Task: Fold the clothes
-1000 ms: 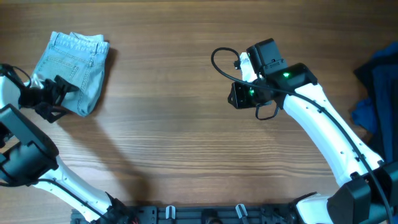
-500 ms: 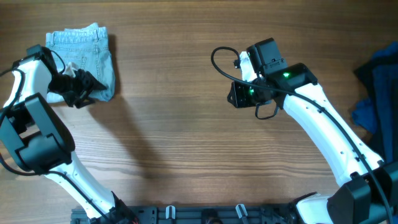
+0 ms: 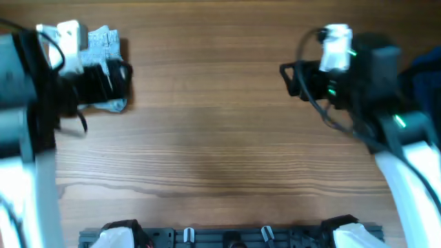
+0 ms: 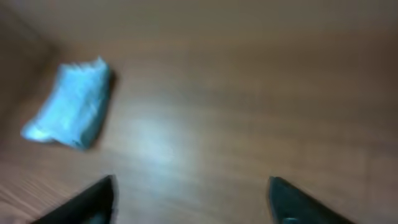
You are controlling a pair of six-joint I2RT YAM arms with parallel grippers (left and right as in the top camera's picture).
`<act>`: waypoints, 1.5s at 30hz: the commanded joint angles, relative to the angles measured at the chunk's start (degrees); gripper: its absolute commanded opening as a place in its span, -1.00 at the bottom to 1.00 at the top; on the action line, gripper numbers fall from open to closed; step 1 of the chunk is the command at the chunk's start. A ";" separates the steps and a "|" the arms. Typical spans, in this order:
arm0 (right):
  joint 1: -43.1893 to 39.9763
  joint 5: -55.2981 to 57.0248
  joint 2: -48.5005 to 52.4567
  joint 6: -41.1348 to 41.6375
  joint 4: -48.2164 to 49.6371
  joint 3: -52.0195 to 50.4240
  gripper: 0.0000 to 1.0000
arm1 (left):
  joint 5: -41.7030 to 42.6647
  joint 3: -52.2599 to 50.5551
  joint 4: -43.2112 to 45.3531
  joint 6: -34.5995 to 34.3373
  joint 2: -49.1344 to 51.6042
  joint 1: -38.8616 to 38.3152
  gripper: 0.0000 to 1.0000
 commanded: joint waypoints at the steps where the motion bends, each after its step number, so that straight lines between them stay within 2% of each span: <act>1: 0.07 1.11 -7.54 -1.14 -0.52 1.27 0.99 | -12.00 -0.26 -1.79 1.11 -7.04 -7.06 0.99; 8: 0.07 1.07 -13.33 -0.92 -4.33 1.25 0.99 | -12.09 -0.28 -4.28 1.16 -9.92 -8.33 0.99; 20: 0.07 1.20 -9.09 -1.20 -7.19 1.27 1.00 | -12.09 -0.28 -4.28 1.14 -9.86 -8.33 1.00; 26: 0.07 0.98 -15.39 -8.55 0.87 1.25 0.99 | -12.09 -0.28 -4.28 1.14 -9.86 -8.33 0.99; 30: 0.07 2.36 -20.85 -17.92 2.21 -0.28 1.00 | -12.09 -0.28 -4.28 1.14 -9.86 -8.31 0.99; 34: 0.07 2.89 -27.61 -25.73 4.24 -6.73 1.00 | -12.09 -0.28 -4.28 1.16 -9.86 -8.33 0.99; 39: -0.96 2.84 -35.32 -24.83 9.25 -20.48 0.99 | -12.09 -0.28 -4.28 1.14 -9.86 -8.33 0.99; 45: -1.27 2.38 -49.42 -22.77 25.09 -44.92 0.99 | -12.11 -0.28 -4.28 1.16 -9.86 -8.33 0.99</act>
